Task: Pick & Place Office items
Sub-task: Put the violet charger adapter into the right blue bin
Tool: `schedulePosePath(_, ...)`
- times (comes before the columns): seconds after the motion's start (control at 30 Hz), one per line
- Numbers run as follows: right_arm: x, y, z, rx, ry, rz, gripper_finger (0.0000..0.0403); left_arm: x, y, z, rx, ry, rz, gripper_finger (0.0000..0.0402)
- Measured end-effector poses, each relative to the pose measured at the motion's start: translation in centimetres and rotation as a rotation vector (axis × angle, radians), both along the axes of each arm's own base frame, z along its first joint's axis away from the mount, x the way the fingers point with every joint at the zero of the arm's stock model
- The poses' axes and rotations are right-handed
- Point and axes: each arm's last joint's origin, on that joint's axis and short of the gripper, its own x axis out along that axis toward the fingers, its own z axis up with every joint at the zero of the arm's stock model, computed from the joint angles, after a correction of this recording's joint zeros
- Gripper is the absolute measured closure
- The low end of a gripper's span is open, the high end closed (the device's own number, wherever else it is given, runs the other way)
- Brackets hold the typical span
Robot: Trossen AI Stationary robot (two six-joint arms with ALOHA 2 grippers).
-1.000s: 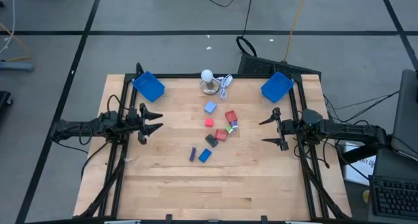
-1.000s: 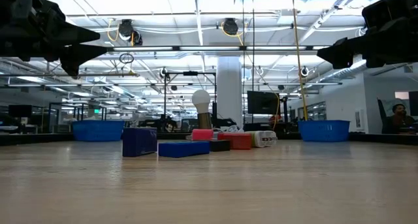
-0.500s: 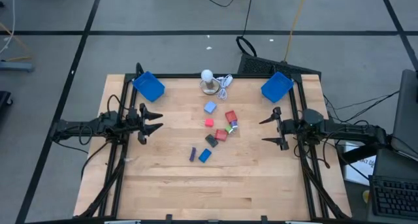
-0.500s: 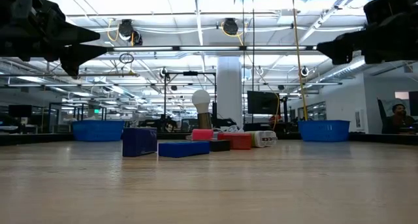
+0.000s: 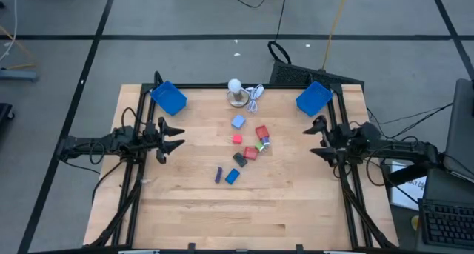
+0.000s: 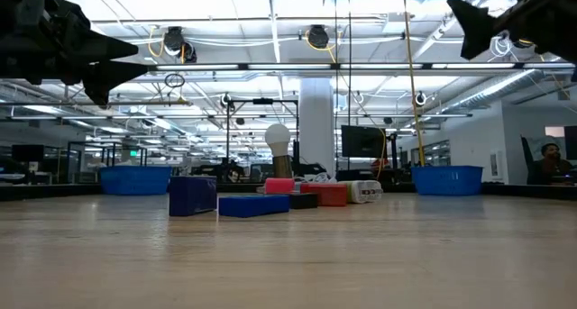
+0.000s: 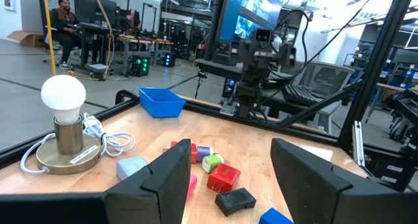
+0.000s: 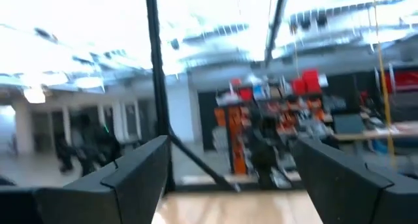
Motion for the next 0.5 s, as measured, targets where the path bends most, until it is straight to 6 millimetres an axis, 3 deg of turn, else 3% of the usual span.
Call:
schedulePosePath(0.27, -0.4, 0.5, 0.7, 0.018, -0.079, 0.076, 0.0089, 0.0, 0.0, 0.0, 0.000, 0.000, 0.000, 0.0188)
schedulePosePath(0.5, 1.5, 0.2, -0.6, 0.281, 0.080, -0.167, 0.0090, 0.0, 0.0, 0.0, 0.000, -0.001, 0.000, 0.0188)
